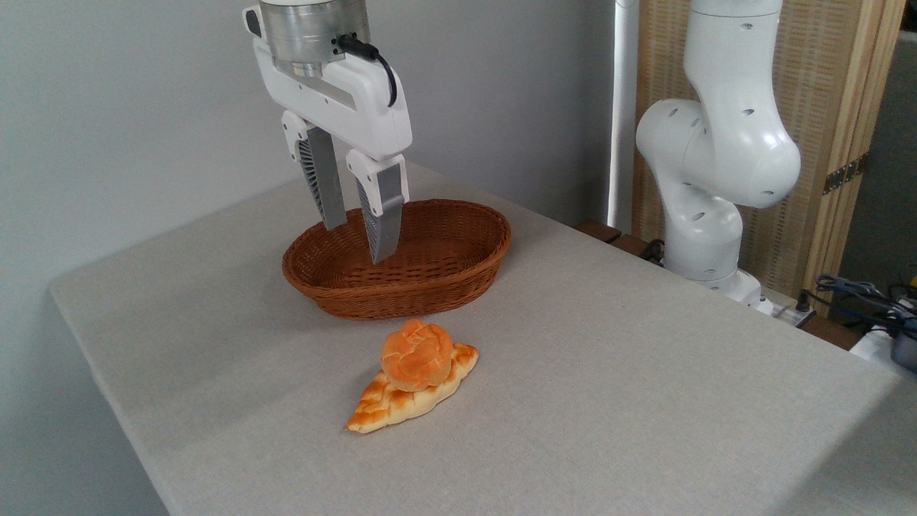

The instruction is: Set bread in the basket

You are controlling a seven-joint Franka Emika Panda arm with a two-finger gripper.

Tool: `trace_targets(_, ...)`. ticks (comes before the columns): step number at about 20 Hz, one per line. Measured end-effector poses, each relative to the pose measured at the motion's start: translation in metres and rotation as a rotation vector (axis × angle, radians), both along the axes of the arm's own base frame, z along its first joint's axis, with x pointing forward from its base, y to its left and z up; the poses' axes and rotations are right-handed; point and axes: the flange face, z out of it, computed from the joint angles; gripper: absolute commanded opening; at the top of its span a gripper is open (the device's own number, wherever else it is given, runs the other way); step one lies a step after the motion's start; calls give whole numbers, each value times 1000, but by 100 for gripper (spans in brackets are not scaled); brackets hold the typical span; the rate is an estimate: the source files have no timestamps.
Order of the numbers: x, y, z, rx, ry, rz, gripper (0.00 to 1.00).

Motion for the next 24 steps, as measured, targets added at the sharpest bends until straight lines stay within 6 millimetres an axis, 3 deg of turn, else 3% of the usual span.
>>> trace_targets(14,4,2,-10,3,14,-36,100)
trace_targets(24,7,13,-73,65,71,-62,100)
